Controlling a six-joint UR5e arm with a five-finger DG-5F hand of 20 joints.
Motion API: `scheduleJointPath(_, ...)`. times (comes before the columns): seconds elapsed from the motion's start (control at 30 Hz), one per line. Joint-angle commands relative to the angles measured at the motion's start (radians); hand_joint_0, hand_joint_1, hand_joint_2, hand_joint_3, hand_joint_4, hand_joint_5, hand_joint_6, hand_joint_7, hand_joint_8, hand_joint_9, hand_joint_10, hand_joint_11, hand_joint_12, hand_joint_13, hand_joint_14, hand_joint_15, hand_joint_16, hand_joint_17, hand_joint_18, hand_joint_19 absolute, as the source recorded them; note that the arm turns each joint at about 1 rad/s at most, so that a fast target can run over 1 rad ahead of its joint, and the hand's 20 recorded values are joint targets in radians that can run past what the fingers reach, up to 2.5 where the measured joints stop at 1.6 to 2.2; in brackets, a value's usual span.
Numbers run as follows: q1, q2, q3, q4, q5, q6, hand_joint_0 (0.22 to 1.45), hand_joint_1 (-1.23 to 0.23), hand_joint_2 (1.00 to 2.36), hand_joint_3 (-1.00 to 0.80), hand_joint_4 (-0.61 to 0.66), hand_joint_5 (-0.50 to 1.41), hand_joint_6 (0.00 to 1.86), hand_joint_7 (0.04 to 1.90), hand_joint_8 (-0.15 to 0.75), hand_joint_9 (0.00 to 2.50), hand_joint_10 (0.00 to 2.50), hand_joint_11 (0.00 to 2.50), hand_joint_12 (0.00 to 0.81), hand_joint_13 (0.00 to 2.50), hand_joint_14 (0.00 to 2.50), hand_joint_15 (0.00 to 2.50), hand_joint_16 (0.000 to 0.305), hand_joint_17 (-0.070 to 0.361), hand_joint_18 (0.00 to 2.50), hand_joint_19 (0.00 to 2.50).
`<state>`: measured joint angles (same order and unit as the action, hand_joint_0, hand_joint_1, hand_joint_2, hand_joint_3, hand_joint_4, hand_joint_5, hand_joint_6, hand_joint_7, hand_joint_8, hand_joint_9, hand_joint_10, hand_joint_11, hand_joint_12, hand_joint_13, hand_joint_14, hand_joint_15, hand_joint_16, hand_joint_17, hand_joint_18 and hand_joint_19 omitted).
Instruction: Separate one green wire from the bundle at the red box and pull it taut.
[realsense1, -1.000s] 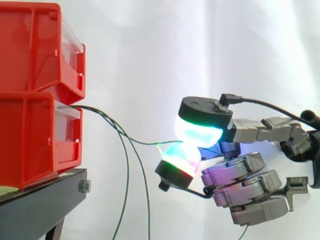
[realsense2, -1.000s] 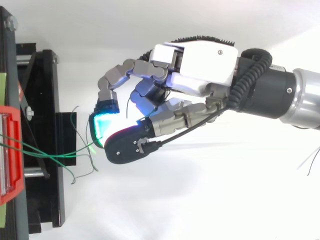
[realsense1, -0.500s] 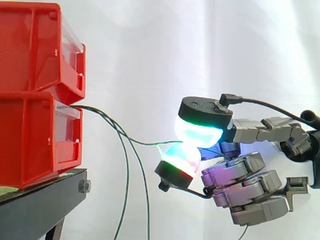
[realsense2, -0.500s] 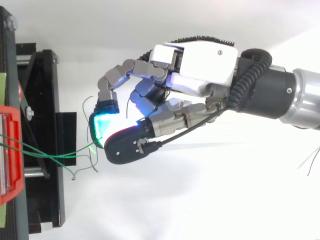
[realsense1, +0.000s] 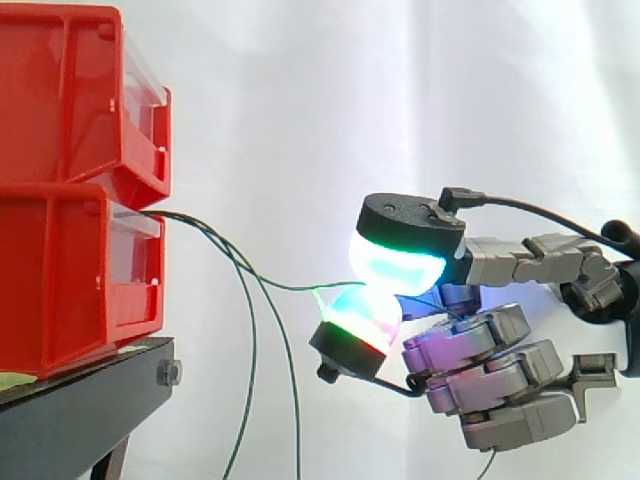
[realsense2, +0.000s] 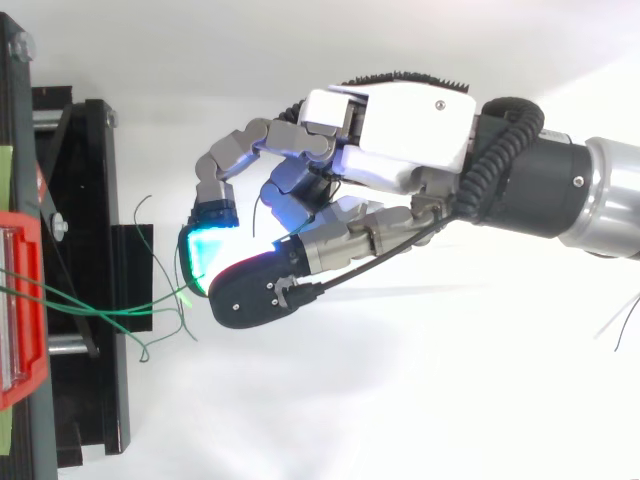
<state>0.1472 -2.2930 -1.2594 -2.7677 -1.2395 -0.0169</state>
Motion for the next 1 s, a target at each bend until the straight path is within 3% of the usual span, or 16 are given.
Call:
scheduleJointPath(0.0, 0.0, 0.001, 0.0, -0.001, 0.0, 0.002, 0.63, -0.81, 1.02, -0.02, -0.09, -0.12, 0.92, 1.19, 0.298, 0.96, 2.5, 1.35, 0.357, 1.12, 2.5, 1.14, 0.049, 0.109, 1.63, 1.69)
scheduleJointPath(0.97, 0.0, 0.0, 0.0, 0.0, 0.0, 0.0, 0.64, -0.81, 1.02, -0.01, -0.09, -0.11, 0.92, 1.2, 0.299, 0.97, 2.5, 1.37, 0.359, 1.12, 2.5, 1.16, 0.05, 0.112, 1.64, 1.68)
